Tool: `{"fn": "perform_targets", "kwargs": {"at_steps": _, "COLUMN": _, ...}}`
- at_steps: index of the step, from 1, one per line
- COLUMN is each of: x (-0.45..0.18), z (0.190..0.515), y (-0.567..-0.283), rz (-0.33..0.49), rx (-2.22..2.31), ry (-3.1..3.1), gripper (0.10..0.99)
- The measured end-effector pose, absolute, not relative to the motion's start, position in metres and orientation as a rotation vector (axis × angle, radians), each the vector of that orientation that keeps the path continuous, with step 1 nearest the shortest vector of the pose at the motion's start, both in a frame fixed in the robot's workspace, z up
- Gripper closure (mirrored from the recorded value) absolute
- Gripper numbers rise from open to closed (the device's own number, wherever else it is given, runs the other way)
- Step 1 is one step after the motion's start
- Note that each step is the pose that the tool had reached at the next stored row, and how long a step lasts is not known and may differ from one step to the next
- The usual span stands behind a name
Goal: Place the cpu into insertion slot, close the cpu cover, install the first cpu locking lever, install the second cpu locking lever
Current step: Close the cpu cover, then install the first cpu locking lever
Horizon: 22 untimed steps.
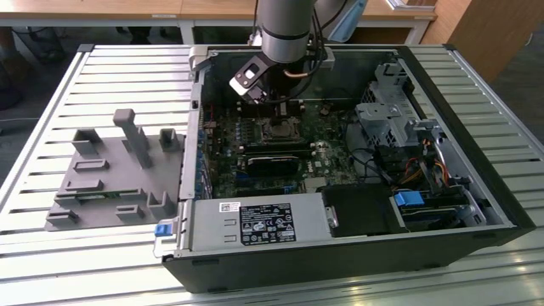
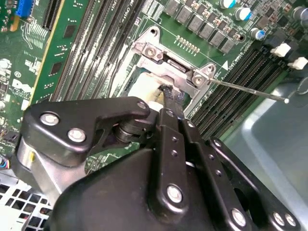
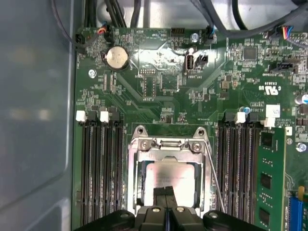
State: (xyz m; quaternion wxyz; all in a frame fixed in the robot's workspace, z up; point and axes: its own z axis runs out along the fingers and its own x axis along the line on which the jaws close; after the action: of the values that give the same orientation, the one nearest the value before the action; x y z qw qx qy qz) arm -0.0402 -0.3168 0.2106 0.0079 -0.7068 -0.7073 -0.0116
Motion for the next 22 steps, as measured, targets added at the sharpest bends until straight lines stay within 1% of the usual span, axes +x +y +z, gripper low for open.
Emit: {"fn": "perform_targets", "kwargs": {"at_steps": 22, "x": -0.0348, "z": 0.2106, "y": -0.3168, "rz": -0.034, "rx": -2.209, "ry": -2.21, "gripper": 0.976}}
